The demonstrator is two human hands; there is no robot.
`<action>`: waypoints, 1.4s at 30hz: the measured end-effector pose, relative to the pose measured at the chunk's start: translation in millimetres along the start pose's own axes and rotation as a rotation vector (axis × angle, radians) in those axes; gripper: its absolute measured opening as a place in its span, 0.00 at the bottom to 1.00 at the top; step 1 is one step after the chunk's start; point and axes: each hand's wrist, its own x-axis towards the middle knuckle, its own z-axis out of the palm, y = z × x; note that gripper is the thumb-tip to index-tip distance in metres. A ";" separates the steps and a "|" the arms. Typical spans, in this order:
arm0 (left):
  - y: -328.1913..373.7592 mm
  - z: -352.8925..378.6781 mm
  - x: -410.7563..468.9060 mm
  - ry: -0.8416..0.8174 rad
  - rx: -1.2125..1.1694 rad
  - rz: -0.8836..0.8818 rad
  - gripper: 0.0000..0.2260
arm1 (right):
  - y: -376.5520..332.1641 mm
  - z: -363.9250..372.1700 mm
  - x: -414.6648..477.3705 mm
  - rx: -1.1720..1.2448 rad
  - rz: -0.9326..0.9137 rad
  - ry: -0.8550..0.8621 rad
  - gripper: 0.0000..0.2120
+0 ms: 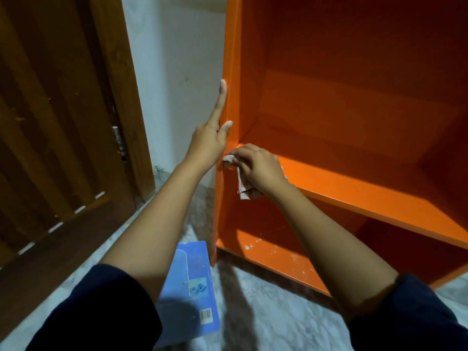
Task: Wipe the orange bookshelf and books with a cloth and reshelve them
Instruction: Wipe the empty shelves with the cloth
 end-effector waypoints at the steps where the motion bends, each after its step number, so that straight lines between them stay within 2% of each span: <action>1: 0.7 -0.2 -0.2 -0.004 0.000 -0.001 0.31 | -0.8 -0.1 -1.4 -0.022 -0.018 -0.013 0.12; 6: 2.0 -1.3 0.2 -0.007 0.013 -0.010 0.31 | -11.6 -2.8 -12.6 -0.066 -0.096 -0.057 0.24; 11: 6.8 -1.1 -2.8 0.020 0.020 -0.016 0.32 | -18.1 -16.4 -27.0 -0.066 -0.129 -0.145 0.30; 14: 9.6 3.4 -6.1 0.055 0.026 -0.038 0.31 | -12.1 -26.8 -40.2 -0.065 -0.128 -0.184 0.26; 17: 11.0 8.5 -10.2 0.104 0.025 -0.070 0.30 | -1.0 -36.0 -54.3 -0.057 -0.100 -0.188 0.17; 22: 16.0 12.8 -23.2 0.132 0.005 -0.148 0.32 | 13.0 -55.5 -79.6 0.004 -0.039 -0.160 0.14; 30: 14.1 10.8 -46.9 0.006 -0.056 -0.231 0.30 | 14.4 -76.4 -128.6 0.262 0.147 -0.067 0.12; 34: 24.0 16.9 -62.5 -0.023 -0.037 -0.280 0.27 | 22.7 -72.0 -164.7 0.265 0.174 -0.062 0.12; 39: 19.6 44.6 -99.8 -0.042 0.020 -0.276 0.22 | 57.7 -42.5 -220.9 0.359 0.395 0.042 0.11; 42: 1.7 71.9 -129.6 -0.152 0.025 -0.291 0.18 | 87.4 -21.5 -256.2 0.426 0.601 0.131 0.11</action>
